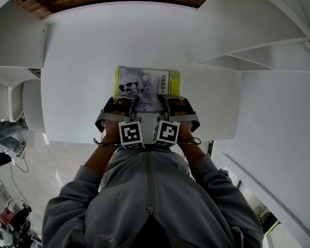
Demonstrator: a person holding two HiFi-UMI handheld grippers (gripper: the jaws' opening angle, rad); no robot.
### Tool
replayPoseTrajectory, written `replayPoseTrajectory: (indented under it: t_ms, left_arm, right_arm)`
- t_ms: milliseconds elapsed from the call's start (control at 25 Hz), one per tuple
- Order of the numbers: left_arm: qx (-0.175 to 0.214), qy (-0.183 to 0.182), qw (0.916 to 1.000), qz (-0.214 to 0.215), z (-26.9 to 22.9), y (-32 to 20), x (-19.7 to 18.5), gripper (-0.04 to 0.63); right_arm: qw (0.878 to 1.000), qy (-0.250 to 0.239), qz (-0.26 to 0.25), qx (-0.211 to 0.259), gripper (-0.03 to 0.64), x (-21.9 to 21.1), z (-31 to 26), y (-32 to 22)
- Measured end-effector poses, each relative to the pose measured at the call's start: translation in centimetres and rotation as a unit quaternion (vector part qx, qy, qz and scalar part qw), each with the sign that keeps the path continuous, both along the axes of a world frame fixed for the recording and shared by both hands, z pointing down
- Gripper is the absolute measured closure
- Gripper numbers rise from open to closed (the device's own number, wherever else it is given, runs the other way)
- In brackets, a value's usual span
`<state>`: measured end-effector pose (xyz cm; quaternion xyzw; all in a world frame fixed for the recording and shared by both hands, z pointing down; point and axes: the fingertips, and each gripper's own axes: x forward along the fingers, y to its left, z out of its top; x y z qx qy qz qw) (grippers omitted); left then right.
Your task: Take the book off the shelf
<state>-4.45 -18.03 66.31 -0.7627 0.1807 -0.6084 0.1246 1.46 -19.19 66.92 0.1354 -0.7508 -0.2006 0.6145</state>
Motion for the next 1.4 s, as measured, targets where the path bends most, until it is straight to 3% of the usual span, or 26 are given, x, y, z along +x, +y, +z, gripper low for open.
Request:
replayPoseTrajectory:
  t_ms: [1000, 1400]
  left_arm:
    - [-0.049, 0.011, 0.9984, -0.028, 1.3, 2.3, 0.6, 0.402]
    - [-0.061, 0.004, 0.9974, -0.038, 1.3, 3.4, 0.3, 0.397]
  right_arm:
    - [1.0, -0.005, 0.005, -0.015, 0.436, 0.4, 0.9, 2.3]
    - [0.999, -0.005, 0.005, -0.031, 0.426, 0.7, 0.9, 3.7]
